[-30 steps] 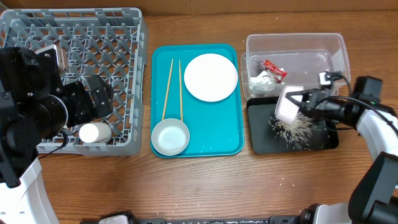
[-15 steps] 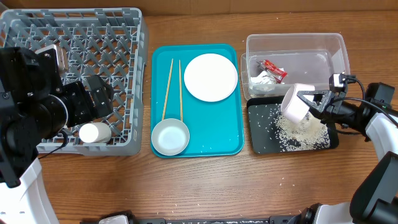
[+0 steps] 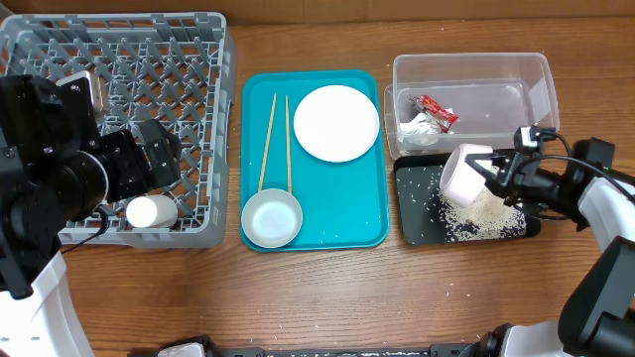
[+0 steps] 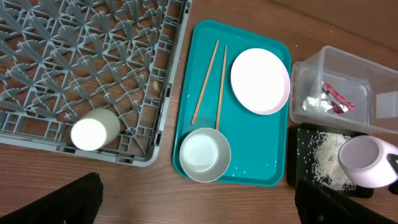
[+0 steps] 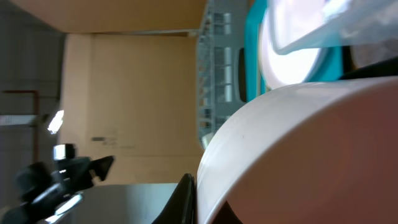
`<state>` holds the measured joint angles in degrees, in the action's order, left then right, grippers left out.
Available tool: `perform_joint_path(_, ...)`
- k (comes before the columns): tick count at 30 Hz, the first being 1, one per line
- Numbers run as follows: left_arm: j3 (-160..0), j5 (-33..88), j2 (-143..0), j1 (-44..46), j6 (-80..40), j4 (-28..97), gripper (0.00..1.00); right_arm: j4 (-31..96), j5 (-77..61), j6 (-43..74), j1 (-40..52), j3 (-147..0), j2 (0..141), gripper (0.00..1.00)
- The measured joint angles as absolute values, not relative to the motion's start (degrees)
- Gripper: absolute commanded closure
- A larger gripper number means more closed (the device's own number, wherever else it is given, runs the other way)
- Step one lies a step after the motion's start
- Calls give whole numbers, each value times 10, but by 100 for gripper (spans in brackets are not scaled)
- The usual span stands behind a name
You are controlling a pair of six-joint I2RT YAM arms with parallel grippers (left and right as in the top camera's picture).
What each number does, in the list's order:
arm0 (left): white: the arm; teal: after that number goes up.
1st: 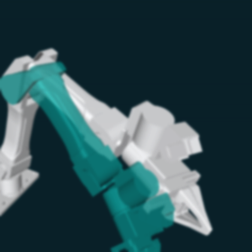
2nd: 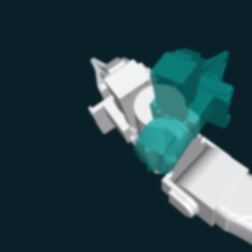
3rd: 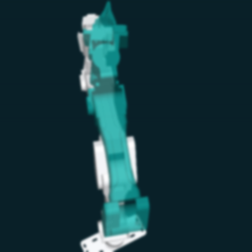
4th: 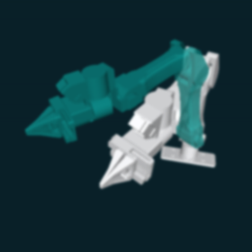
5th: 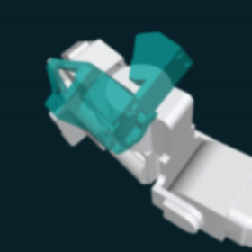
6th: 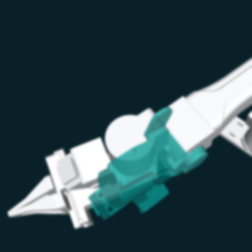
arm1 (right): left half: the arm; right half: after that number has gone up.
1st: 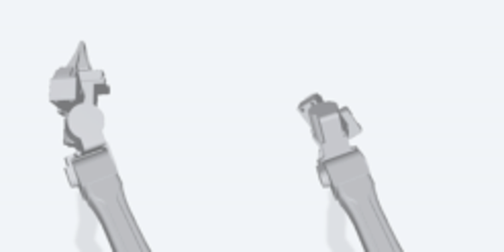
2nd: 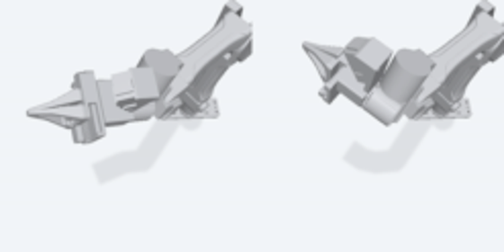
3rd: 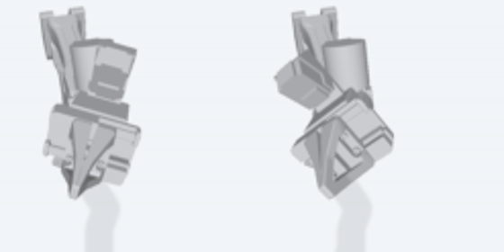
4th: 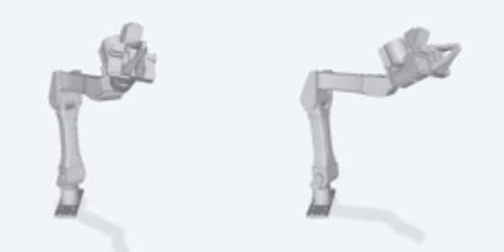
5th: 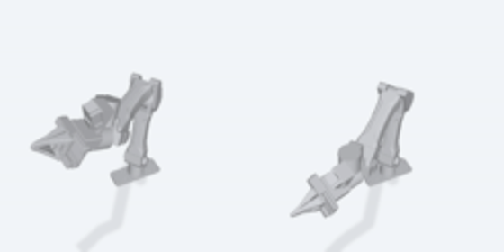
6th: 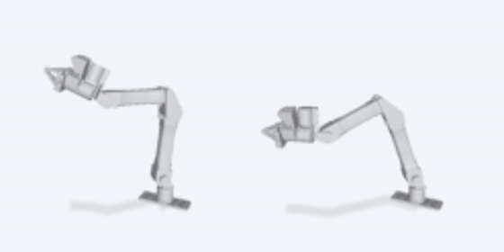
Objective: Sort waste into correct bins and load items into the dishwasher
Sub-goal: 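Tip the rice bowl over the black tray to dump the rice, then return the empty bowl to the teal tray with the right gripper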
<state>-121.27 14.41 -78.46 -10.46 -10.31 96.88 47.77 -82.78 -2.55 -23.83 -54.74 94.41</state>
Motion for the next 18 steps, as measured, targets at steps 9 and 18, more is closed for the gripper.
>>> perform_joint_path(9,-1213,144,-785,-105,-103,969,0,516,-825,-27,-210,-561,940,96)
perform_joint_path(18,-1213,144,-785,-105,-103,969,0,605,-539,2,23,-709,842,96)
